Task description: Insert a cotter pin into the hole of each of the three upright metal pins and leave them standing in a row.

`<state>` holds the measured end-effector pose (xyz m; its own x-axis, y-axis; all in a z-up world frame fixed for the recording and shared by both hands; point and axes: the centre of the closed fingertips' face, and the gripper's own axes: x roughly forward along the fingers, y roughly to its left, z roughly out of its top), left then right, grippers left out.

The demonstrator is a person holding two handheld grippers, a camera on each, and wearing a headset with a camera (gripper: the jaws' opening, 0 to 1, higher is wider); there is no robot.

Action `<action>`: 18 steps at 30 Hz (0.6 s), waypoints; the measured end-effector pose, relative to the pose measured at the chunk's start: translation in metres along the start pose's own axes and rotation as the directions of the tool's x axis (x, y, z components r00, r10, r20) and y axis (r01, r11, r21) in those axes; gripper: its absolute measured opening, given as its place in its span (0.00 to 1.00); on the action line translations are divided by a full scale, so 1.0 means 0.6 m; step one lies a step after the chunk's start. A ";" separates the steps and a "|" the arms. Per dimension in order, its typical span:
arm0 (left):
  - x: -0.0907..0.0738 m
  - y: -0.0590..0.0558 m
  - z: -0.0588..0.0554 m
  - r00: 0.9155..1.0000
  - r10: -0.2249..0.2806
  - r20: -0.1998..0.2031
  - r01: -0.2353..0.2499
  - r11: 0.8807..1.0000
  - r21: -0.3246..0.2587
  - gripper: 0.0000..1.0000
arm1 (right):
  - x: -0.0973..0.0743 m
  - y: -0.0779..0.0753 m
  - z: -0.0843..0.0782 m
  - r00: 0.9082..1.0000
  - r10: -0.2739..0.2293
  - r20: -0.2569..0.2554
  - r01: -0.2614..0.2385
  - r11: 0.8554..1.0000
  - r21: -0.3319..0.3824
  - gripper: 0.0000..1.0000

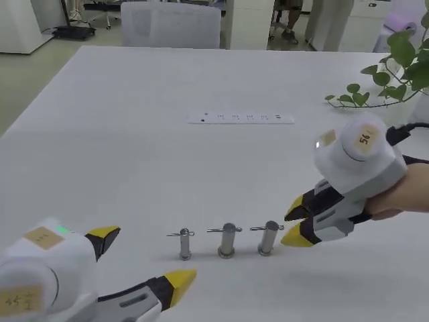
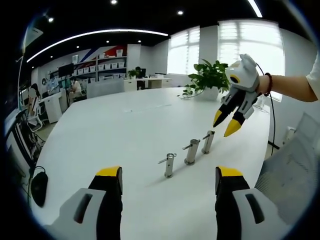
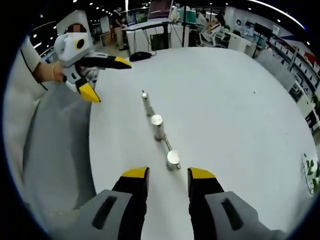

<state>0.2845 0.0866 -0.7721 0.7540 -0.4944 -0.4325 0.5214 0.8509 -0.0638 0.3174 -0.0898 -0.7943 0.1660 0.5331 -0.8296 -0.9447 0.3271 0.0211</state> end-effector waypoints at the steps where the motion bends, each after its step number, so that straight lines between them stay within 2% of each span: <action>1: -0.001 0.001 0.000 1.000 -0.004 -0.003 0.004 1.000 0.004 0.76 | -0.004 0.001 0.003 1.000 -0.017 0.024 0.016 1.000 0.024 0.35; 5: -0.003 0.007 -0.004 1.000 -0.025 -0.018 0.025 1.000 -0.014 0.82 | -0.020 0.001 0.009 0.994 -0.069 0.089 0.059 0.992 0.115 0.41; 7: -0.008 0.013 -0.006 1.000 -0.021 -0.018 0.021 1.000 -0.017 0.83 | -0.029 0.003 0.011 0.987 -0.097 0.126 0.077 0.985 0.152 0.43; 11: -0.019 0.021 0.000 1.000 -0.024 -0.008 0.024 1.000 -0.017 0.85 | -0.047 0.009 0.012 0.970 -0.143 0.198 0.096 0.968 0.232 0.50; 14: -0.025 0.025 -0.001 1.000 -0.021 -0.015 0.021 1.000 -0.018 0.89 | -0.055 0.011 0.007 0.959 -0.175 0.221 0.115 0.958 0.262 0.58; 16: -0.028 0.029 -0.008 0.999 -0.019 -0.035 0.018 1.000 -0.025 0.91 | -0.062 0.013 0.002 0.947 -0.208 0.245 0.130 0.945 0.301 0.61; 18: -0.032 0.028 -0.011 0.999 -0.028 -0.038 0.027 0.999 -0.031 0.94 | -0.067 0.018 -0.005 0.940 -0.229 0.254 0.138 0.933 0.332 0.63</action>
<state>0.2759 0.1116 -0.7707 0.7234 -0.5107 -0.4646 0.5286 0.8426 -0.1032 0.2997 -0.1099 -0.7621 0.4441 0.6239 -0.6430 -0.7646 0.6380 0.0909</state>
